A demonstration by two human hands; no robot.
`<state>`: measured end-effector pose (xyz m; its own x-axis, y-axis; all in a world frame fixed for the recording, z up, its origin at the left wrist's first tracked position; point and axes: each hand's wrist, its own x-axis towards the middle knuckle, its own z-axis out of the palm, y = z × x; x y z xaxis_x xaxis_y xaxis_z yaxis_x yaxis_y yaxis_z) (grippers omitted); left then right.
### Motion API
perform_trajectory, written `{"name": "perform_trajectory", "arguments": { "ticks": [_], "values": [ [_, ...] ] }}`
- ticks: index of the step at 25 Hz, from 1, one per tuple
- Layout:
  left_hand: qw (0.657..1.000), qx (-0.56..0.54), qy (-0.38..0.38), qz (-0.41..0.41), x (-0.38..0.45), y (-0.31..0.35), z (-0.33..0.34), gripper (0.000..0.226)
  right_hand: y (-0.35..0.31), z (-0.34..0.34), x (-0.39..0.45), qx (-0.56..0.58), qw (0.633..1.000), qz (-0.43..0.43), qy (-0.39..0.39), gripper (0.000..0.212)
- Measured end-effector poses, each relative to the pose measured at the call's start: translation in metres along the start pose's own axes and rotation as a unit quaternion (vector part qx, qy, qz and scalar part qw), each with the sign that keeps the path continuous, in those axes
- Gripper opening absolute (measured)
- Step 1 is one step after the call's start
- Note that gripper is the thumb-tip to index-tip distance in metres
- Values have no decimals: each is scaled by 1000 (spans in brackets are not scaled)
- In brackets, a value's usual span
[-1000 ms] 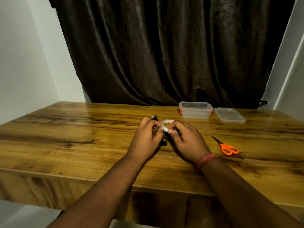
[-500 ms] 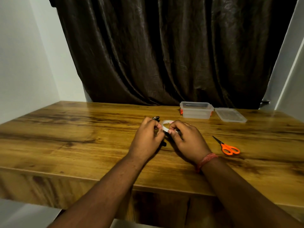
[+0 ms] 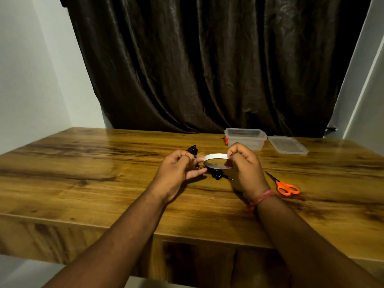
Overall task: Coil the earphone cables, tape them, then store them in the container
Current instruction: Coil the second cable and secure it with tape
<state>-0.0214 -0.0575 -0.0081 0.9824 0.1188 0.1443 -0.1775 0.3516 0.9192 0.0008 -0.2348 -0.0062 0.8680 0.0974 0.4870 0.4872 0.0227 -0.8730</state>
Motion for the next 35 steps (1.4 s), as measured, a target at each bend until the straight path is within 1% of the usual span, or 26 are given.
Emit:
{"name": "perform_trajectory", "arguments": {
  "ticks": [2, 4, 6, 8, 10, 12, 15, 17, 20, 21, 22, 23, 24, 25, 26, 27, 28, 30, 33, 35],
  "values": [
    [997, -74, -31, -3, 0, 4, -1, 21, 0, 0, 2, 70, 997, 18, 8, 23],
    [991, -123, -53, -8, 0, 7, -2, 24, 5, -1, 6, 142, 989, 46, 26, 19],
    [987, -141, -71, -12, 0, 9, -3, 24, 9, -3, 9, 211, 974, 79, 39, 22],
    [986, -145, -85, -14, 0, 8, -3, 23, 11, -3, 10, 262, 960, 93, 29, 19],
    [984, -154, -90, -11, -1, 9, -3, 21, 10, -2, 9, 277, 956, 95, 13, 18],
    [983, -162, -89, -9, -2, 11, -4, 19, 10, -1, 9, 250, 964, 89, 10, 24],
    [982, -169, -80, -8, -1, 12, -7, 17, 14, -4, 9, 154, 984, 84, 5, 17],
    [983, -170, -68, -13, 0, 11, -8, 16, 15, -9, 7, 27, 996, 80, 15, 13],
    [984, -168, -56, -24, 1, 9, -8, 16, 5, -26, 4, -134, 987, 58, 67, 8],
    [984, -166, -54, -27, 1, 8, -8, 17, 1, -38, 3, -205, 975, 43, 74, 8],
    [985, -164, -54, -29, 2, 8, -8, 18, -2, -52, 1, -310, 947, 36, 70, 9],
    [985, -162, -54, -30, 2, 7, -8, 18, -4, -68, -2, -427, 902, 39, 57, 11],
    [985, -161, -54, -30, 2, 7, -8, 18, -6, -83, -6, -532, 845, 45, 36, 13],
    [985, -160, -52, -30, 2, 7, -8, 17, -6, -96, -10, -606, 793, 57, 13, 15],
    [985, -160, -48, -30, 3, 7, -8, 16, -6, -106, -15, -650, 756, 78, -7, 17],
    [986, -160, -44, -29, 3, 7, -8, 16, -5, -113, -19, -668, 736, 106, -24, 21],
    [986, -162, -40, -27, 4, 7, -9, 16, -3, -117, -22, -675, 726, 131, -37, 23],
    [984, -172, -31, -23, 5, 7, -10, 16, -1, -120, -25, -674, 720, 159, -54, 25],
    [980, -194, -18, -22, 7, 7, -15, 14, -8, -116, -24, -667, 724, 164, -66, 16],
    [977, -214, -13, -19, 9, 7, -18, 12, -15, -112, -25, -678, 713, 156, -88, 15]
  ]
}}
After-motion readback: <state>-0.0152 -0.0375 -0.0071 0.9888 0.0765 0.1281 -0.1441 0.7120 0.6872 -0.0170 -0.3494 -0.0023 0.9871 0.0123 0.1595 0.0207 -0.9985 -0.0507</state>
